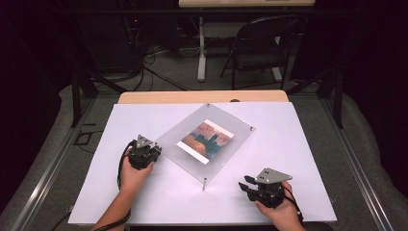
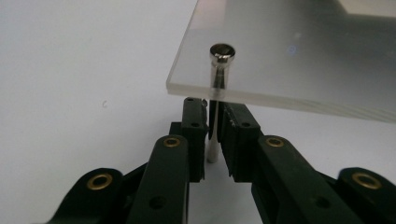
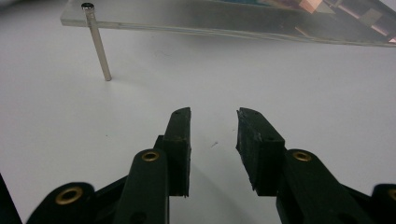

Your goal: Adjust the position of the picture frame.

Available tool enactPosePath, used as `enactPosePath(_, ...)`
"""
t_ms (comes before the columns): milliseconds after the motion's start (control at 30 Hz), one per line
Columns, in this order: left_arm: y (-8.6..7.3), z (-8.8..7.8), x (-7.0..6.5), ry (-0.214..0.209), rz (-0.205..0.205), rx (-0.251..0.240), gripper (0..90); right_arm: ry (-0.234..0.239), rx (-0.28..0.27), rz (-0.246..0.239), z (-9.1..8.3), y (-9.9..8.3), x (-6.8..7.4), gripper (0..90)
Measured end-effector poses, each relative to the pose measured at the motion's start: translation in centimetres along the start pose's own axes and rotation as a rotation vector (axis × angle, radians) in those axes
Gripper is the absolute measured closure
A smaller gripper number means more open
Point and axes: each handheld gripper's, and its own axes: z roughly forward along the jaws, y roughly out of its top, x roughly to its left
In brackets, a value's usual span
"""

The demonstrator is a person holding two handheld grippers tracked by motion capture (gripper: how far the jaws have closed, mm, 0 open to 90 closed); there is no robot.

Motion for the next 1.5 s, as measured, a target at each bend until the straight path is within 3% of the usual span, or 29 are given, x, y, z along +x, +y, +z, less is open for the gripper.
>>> enactPosePath(100, 0.1, 0.0, 0.1, -0.009, -0.012, -0.004, 84.5, 0.004, -0.004, 0.004, 0.1, 0.0, 0.2, 65.3)
enactPosePath(367, 0.6, -0.9, -0.1, -0.048, -0.045, 0.008, 85.1, 0.078, -0.001, 0.024, 1.2, 0.4, 1.3, 66.6)
enactPosePath(500, 1.0, -1.7, -0.3, -0.066, -0.041, 0.001, 85.0, 0.109, 0.002, 0.012, 1.9, 0.6, 2.1, 67.1)
enactPosePath(600, 1.3, -2.8, -0.9, -0.085, -0.045, -0.003, 85.0, 0.164, 0.003, 0.024, 2.5, 0.8, 2.9, 67.2)
enactPosePath(800, 1.2, -3.7, -1.8, -0.103, -0.035, 0.005, 85.1, 0.206, -0.019, 0.043, 2.7, 1.3, 3.6, 67.1)
enactPosePath(1200, 0.4, -4.1, -2.9, -0.131, -0.036, 0.017, 85.1, 0.249, -0.022, 0.035, 3.0, 1.6, 4.5, 67.4)
enactPosePath(1500, -0.1, -4.8, -3.9, -0.156, -0.027, 0.011, 85.1, 0.241, -0.009, 0.037, 3.2, 1.5, 4.5, 78.4)
